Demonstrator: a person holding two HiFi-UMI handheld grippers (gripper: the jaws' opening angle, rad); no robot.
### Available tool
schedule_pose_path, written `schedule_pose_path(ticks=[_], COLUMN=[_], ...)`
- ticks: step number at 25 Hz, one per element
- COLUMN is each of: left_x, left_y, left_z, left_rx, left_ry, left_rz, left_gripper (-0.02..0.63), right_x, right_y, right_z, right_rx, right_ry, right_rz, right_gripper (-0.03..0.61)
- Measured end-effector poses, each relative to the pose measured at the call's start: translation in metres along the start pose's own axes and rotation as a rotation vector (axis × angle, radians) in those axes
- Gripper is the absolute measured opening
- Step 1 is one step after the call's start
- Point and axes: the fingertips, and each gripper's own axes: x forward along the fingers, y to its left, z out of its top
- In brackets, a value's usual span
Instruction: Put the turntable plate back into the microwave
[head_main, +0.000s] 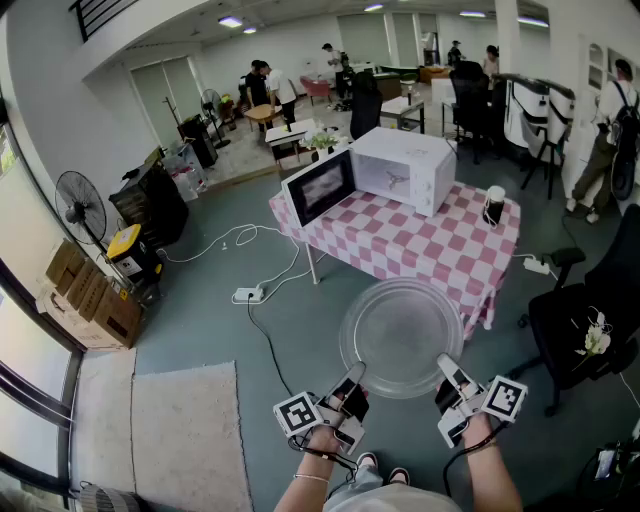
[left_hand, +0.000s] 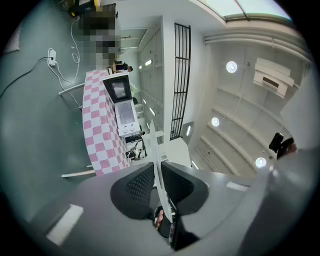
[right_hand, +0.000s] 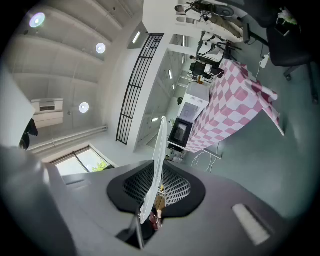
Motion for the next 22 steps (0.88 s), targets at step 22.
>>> schedule_pose_path(ticks=[22], left_x=[0.004], left_y=[0.025], left_z=[0.084], left_rx=[-0.006], left_ry=[0.044], left_rz=[-0.030], left_gripper=[0.048], right_x=[0.075], right_y=[-0.009], right_z=[-0.016], right_rx=[-0.003], right_ry=[-0.008], right_rz=[-0.118], right_gripper=[0.057])
